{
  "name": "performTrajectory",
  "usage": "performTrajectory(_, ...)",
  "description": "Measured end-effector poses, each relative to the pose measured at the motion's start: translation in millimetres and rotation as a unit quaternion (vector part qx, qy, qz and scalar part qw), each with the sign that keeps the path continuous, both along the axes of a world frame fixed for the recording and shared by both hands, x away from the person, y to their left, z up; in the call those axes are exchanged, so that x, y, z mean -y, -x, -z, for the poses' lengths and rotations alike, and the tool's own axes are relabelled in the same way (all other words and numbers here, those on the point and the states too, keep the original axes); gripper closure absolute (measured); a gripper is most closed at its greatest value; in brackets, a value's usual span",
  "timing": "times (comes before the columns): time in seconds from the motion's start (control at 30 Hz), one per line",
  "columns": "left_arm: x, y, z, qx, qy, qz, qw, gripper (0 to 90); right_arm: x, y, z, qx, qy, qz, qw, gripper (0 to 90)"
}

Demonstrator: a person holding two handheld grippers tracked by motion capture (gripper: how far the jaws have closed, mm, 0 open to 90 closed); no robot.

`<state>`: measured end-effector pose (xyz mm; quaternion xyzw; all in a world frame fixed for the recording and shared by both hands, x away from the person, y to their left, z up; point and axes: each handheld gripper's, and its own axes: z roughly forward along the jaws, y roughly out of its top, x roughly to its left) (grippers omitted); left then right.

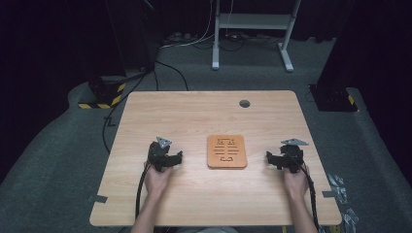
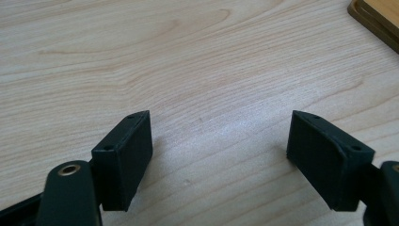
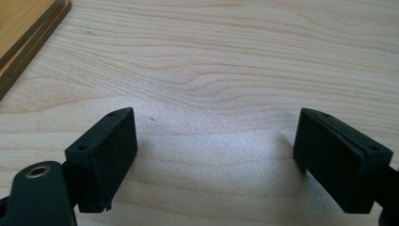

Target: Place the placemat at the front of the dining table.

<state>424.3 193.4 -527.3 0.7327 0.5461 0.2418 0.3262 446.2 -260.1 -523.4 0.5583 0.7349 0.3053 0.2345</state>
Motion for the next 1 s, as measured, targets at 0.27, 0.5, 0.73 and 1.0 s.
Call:
performTrajectory(0.27,0.0,0.0,0.0,0.0,0.0,0.0,1.0,22.8,1.7,1.4,-0.8,-0.005,0.005,0.002,1.0,12.8)
performTrajectory(0.5,0.0,0.0,0.0,0.0,0.0,0.0,1.0,22.8,0.9,1.0,0.6,0.004,0.007,0.008,0.9999,12.2)
performTrajectory(0.73,0.0,-0.4,-0.1,0.0,-0.001,0.001,1.0,22.7,0.5,1.1,0.5,0.004,0.008,0.011,0.9999,12.0)
performTrajectory(1.0,0.0,-0.4,-0.1,0.0,-0.001,0.001,1.0,22.7,0.1,1.4,0.7,0.006,0.008,0.014,0.9998,12.6)
